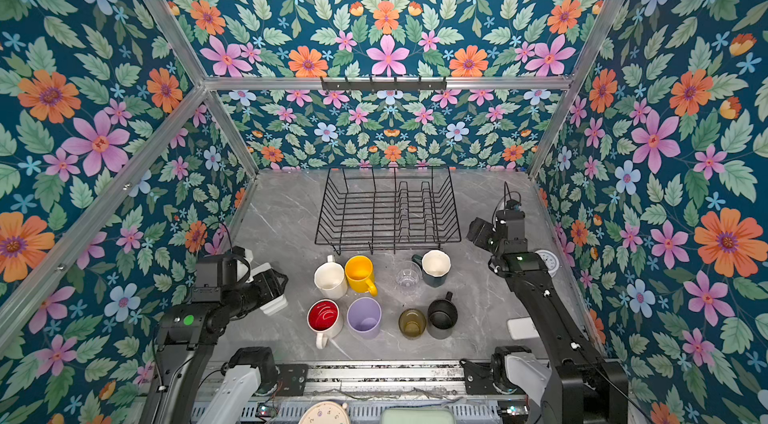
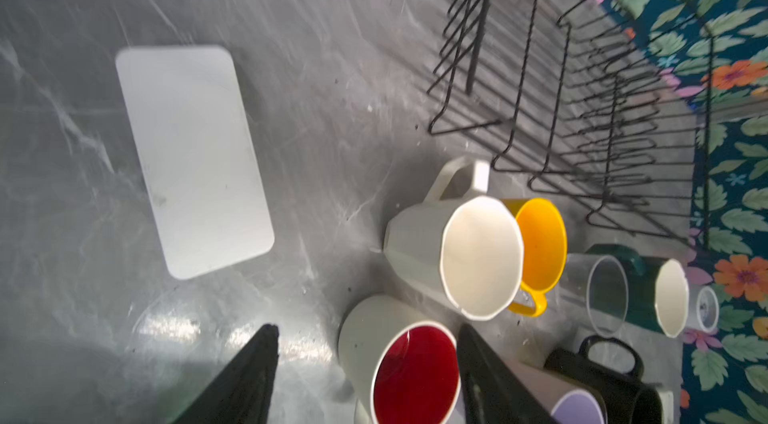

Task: Load the cups into the dish rack
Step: 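Move the left gripper toward the white mug with red interior while the right arm rises, then close the left gripper on the rim of the red-interior white mug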

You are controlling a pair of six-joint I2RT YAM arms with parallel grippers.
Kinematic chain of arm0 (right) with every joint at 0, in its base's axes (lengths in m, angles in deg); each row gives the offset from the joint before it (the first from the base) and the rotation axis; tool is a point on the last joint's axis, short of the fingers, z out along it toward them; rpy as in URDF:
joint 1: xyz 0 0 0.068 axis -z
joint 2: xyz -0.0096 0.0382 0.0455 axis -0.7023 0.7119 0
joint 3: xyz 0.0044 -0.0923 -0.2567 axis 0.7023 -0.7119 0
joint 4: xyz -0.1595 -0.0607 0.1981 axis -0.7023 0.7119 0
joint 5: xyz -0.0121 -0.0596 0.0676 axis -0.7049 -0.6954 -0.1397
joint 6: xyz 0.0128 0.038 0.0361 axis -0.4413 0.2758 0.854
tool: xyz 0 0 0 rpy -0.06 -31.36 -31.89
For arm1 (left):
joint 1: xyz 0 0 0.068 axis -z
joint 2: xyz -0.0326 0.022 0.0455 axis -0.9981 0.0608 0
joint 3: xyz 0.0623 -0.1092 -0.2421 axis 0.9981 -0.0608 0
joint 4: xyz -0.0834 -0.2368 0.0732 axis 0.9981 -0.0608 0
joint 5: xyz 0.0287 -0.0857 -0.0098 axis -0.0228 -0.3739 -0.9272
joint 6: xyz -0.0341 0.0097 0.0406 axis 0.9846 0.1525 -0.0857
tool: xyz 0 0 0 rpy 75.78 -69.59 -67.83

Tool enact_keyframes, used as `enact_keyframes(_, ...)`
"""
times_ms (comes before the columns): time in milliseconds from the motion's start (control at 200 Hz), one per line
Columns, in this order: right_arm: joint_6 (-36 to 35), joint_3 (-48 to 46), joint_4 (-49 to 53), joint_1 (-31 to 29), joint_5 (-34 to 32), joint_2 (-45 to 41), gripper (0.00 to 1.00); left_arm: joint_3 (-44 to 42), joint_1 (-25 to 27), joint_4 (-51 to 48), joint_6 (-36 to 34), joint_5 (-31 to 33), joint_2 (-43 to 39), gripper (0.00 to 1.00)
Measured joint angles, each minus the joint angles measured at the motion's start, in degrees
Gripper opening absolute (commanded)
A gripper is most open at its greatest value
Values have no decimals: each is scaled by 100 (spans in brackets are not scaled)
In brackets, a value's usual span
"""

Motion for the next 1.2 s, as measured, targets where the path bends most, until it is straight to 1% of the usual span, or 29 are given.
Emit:
enact_keyframes(260,-15,20,9,-39,55,111,91,-291,0,-420,-168,-350,-101,67)
enact_keyframes(555,-15,81,4,-109,72,308,90,-424,37,-90,-258,-566,170,67)
enact_keyframes(755,-20,94,7,-122,68,323,90,-435,308,74,-293,-435,404,65)
enact_keyframes(830,-68,94,9,-127,61,315,90,-468,544,111,-291,-354,450,64)
enact_keyframes(895,-92,92,9,-133,46,313,90,-501,916,118,-264,-203,533,64)
enact_keyframes(1015,-101,146,35,-133,52,382,90,-522,2000,199,90,210,765,64)
enact_keyframes(1070,-103,177,33,-138,61,404,90,-527,2382,221,273,415,885,64)
enact_keyframes(1115,-103,177,33,-140,66,404,90,-533,2581,195,409,592,979,64)
enact_keyframes(1200,-103,181,37,-142,70,404,90,-564,2796,155,645,835,1051,63)
